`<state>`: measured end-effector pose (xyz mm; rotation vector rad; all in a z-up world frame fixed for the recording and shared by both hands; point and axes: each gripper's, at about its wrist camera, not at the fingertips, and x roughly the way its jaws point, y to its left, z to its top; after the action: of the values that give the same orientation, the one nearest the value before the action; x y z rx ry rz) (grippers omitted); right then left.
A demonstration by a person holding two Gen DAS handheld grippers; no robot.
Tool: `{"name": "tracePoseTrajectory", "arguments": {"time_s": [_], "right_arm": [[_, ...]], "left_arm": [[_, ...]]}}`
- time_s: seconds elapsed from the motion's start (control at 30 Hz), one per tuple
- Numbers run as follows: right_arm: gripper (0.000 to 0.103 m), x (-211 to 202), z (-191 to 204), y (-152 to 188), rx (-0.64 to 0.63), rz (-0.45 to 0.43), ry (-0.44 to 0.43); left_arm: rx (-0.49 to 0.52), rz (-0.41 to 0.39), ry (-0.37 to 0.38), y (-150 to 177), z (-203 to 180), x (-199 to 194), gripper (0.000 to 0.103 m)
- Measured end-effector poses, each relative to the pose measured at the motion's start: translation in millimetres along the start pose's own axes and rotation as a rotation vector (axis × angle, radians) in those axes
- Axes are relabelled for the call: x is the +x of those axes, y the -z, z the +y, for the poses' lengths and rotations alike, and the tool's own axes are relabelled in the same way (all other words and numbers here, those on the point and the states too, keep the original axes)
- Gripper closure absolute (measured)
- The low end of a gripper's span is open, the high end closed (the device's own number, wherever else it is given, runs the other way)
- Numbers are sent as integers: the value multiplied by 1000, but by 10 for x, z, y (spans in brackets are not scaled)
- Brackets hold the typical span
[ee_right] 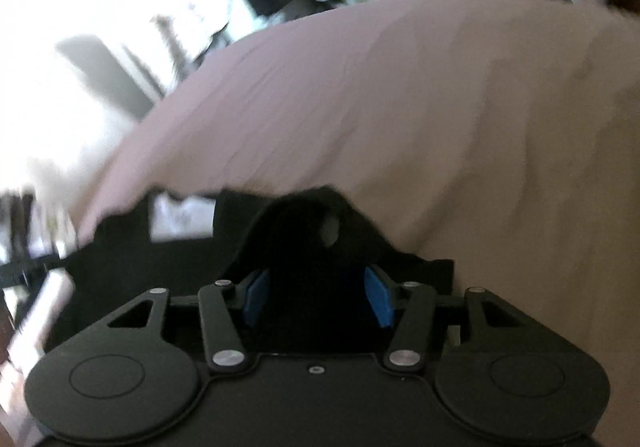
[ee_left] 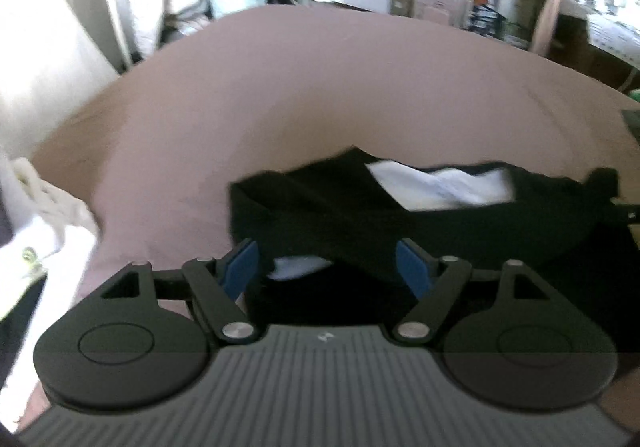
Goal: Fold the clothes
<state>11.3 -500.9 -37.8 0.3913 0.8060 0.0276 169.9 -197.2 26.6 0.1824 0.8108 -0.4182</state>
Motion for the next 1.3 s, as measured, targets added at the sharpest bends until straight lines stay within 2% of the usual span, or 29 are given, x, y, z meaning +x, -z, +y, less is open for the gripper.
{"name": "tracePoseTrajectory", "arguments": {"time_s": [0.1,0.17,0.27,0.33,0.4,0.43,0.47,0.5,0.6,0.63,0.7,0.8,0.93,1.0,1.07,1.2,1.27,1.3], "right_arm": [[45,118,154,22,-141,21,61],[45,272,180,-25,-195,7,108],[46,428,115,-97,-192,-57,146],[47,444,67,-130,-168,-116,174],[55,354,-20,-160,-125,-164,181],[68,306,-65,-175,-104,-188,184],[75,258,-109,-190,-82,-212,186],[78,196,-169,-208,-47,-235,186],[79,42,-383,-251,70,-288,168],[79,36,-470,-257,112,-279,153],[78,83,-572,-254,171,-255,164],[73,155,-623,-267,219,-187,144],[63,108,-613,-298,283,-175,-24],[59,99,-538,-306,251,-168,-57],[56,109,-450,-292,205,-150,-47],[52,226,-320,-289,132,-79,-45],[50,325,-259,-285,103,-41,-50],[49,367,-227,-278,85,-26,-50]], "left_arm": [[88,20,-5,59,-153,40,27],[152,51,-45,86,-258,109,27],[238,76,-223,-2,-377,376,27],[268,46,-351,-119,-391,535,32],[269,3,-473,-234,-354,631,40],[258,-23,-517,-284,-321,649,43],[230,-53,-540,-324,-274,638,44],[196,-83,-557,-360,-223,619,46],[101,-111,-552,-382,-108,520,46],[76,-111,-512,-366,-85,469,46],[69,-108,-368,-288,-111,330,46],[174,-119,-229,-149,-300,140,45],[405,-144,-98,69,-660,-33,38],[472,-117,-57,147,-796,17,35],[519,-74,-81,164,-883,164,35],[588,5,-322,102,-881,766,34],[618,17,-441,42,-870,1027,39],[631,15,-498,-21,-859,1132,46]]}}
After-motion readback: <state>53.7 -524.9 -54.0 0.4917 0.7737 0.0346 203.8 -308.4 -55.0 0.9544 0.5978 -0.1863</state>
